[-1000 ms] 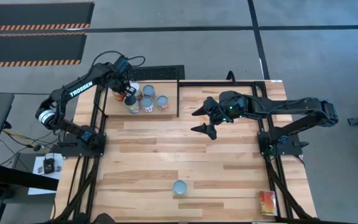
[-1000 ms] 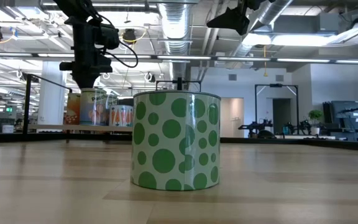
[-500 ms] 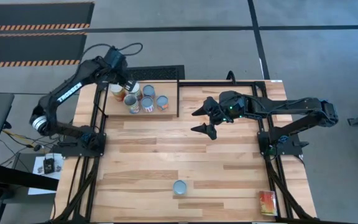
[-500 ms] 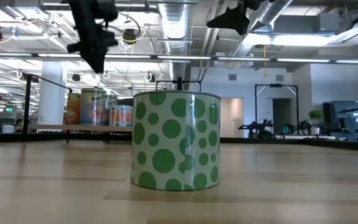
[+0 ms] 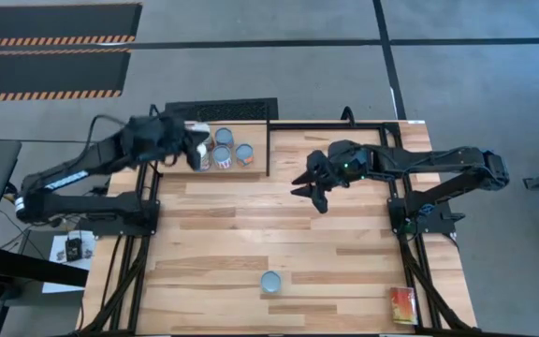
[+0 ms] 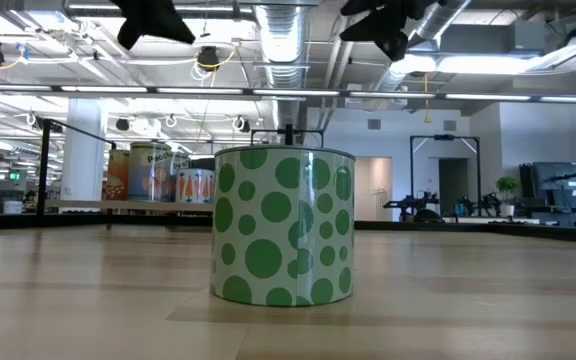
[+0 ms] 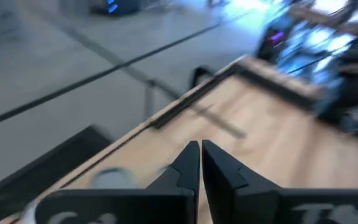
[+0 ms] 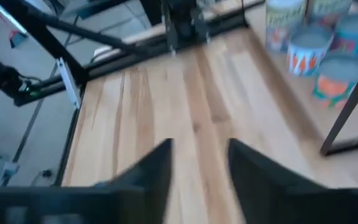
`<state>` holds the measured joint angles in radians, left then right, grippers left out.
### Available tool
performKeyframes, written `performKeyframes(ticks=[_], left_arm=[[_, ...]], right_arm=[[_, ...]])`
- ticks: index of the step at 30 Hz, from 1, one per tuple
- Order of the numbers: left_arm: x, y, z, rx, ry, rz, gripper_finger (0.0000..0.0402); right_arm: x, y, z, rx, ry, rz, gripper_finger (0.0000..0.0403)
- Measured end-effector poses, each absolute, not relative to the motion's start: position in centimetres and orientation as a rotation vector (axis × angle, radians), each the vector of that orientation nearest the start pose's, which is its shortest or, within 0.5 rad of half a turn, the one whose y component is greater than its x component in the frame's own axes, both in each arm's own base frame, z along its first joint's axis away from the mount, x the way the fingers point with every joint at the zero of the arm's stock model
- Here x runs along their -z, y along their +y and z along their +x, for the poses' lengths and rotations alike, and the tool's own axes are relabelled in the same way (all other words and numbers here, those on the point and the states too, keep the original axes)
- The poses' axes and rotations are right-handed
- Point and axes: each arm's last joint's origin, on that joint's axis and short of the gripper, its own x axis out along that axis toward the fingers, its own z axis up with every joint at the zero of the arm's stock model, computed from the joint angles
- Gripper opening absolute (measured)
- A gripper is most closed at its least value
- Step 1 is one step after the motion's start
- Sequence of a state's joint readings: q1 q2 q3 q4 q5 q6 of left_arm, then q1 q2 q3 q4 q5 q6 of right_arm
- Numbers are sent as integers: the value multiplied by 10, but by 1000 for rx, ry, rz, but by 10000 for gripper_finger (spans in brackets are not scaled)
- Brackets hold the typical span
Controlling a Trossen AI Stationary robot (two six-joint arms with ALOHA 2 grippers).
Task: Pick and place cans onto a shelf
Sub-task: Put the large canned corn on the shelf
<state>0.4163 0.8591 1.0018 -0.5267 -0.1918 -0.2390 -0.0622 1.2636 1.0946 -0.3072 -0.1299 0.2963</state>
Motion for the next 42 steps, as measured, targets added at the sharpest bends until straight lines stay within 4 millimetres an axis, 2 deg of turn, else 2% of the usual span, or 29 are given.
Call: performKeyframes(ticks=[5,7,13,19,23,29,32,35,39,42], left_arm=[[-343,47,154,-487,204,-261,2],[-337,40,155,-441,176,-255,1],[-320,30,161,-393,165,-268,0],[-315,28,168,-342,198,-254,0],[-314,27,170,-293,206,-253,0],[-314,26,170,-242,213,-256,0],[-314,25,170,-235,215,-254,0],[-314,25,170,-235,215,-254,0],[-314,25,170,-228,215,-255,0],[-314,25,170,-226,216,-255,0]], right_arm=[[-322,8,273,-32,579,407,40],[-319,21,271,-41,627,447,14],[-305,65,252,99,812,613,33],[-298,114,228,198,873,818,10],[-289,148,205,258,919,987,6],[-274,190,164,424,1063,1181,27],[-263,204,146,565,1156,1255,33],[-256,210,133,686,1277,1263,46],[-248,206,125,880,1513,1197,91],[-244,202,120,991,1607,1125,130]])
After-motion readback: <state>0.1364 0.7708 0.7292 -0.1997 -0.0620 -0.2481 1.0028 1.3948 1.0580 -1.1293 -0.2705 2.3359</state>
